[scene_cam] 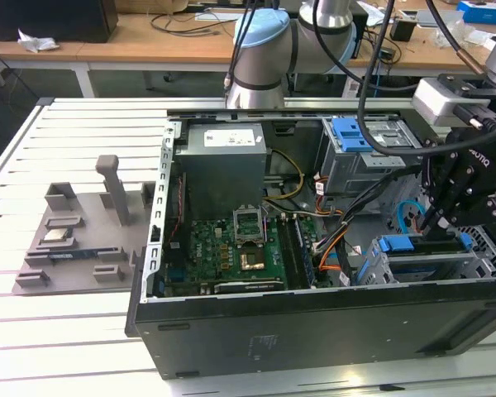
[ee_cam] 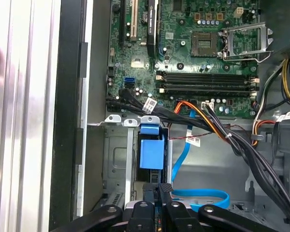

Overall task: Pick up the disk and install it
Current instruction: 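Insert the second disk wire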

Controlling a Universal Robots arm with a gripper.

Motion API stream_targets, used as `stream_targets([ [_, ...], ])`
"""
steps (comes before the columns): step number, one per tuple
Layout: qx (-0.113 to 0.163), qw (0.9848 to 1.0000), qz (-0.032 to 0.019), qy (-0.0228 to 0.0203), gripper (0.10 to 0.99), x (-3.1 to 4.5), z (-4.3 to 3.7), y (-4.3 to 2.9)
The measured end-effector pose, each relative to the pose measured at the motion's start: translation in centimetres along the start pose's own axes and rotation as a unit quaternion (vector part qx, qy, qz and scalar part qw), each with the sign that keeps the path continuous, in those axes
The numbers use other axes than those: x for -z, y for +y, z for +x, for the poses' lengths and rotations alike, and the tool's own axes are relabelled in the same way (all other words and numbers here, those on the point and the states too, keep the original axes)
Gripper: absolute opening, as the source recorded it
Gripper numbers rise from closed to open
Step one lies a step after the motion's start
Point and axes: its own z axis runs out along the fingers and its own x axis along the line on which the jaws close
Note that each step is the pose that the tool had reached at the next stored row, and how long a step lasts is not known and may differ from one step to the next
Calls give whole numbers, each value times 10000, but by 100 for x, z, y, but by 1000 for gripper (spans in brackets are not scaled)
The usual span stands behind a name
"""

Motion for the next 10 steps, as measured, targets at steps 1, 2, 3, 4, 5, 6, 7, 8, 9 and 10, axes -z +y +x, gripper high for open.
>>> stream_targets([
  [1,0,10000,1,2,161,-8,0,-1],
  [2,2,10000,1,1,161,-15,-1,-3],
  [3,3,10000,1,1,161,-20,-1,-4],
  [4,5,10000,1,0,161,-31,-2,-4],
  [5,6,10000,2,2,161,-35,-3,-2],
  [6,6,10000,2,2,161,-38,-3,0],
  [7,7,10000,2,0,161,-43,-3,4],
  [8,6,10000,2,-3,161,-46,-4,10],
  [9,6,10000,2,-4,161,-48,-4,12],
  [10,7,10000,2,-5,161,-49,-5,13],
])
